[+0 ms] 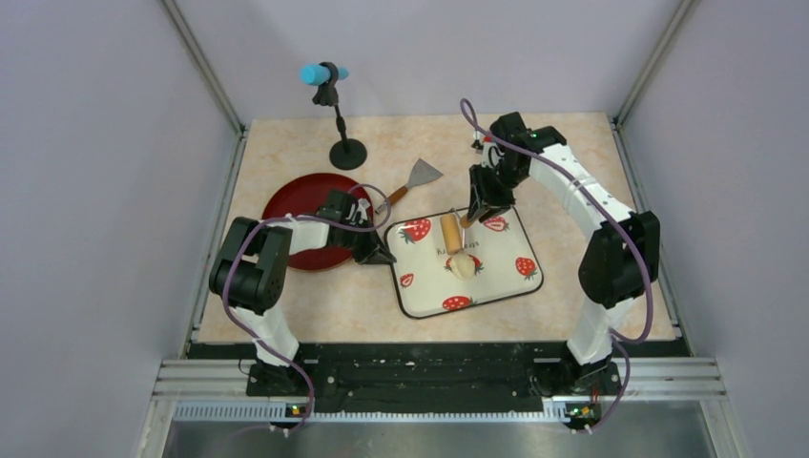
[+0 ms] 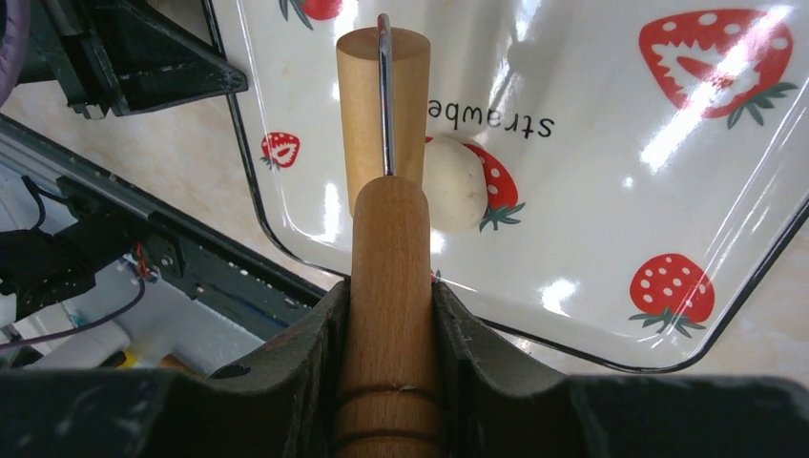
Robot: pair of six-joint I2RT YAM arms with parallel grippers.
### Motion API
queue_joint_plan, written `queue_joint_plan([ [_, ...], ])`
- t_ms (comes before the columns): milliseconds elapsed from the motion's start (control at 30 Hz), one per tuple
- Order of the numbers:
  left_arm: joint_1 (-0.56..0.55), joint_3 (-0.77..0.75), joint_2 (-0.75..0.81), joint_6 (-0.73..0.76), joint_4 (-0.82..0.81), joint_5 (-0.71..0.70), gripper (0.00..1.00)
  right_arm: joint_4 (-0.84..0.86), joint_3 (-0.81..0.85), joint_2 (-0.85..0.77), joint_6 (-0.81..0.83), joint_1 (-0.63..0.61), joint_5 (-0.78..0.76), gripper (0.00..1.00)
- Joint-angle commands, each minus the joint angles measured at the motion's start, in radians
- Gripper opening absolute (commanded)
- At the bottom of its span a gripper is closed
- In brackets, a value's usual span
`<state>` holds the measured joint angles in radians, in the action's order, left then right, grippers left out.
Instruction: Roll out the dumpling wrappers from the dough
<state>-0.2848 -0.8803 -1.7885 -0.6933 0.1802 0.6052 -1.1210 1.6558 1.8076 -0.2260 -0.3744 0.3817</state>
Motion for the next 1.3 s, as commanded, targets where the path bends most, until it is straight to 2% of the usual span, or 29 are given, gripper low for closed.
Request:
queue_joint_plan([
  [0,0.012,0.063,-0.027,0.062,0.125,-0.185,0.00,-0.005,0.069,-0.035,0.019,0.003,-0.023,0.00],
  [433,0.012,0.068,-0.033,0.058,0.118,-0.178,0.00,-0.048,-0.025,-0.032,0.073,-0.134,-0.245,0.00],
  [800,0.012,0.070,-0.033,0.058,0.119,-0.177,0.00,-0.047,-0.070,-0.041,0.066,-0.168,-0.241,0.00],
  [1267,0.012,0.072,-0.034,0.054,0.113,-0.174,0.00,-0.133,-0.008,-0.072,0.081,-0.168,-0.272,0.00],
])
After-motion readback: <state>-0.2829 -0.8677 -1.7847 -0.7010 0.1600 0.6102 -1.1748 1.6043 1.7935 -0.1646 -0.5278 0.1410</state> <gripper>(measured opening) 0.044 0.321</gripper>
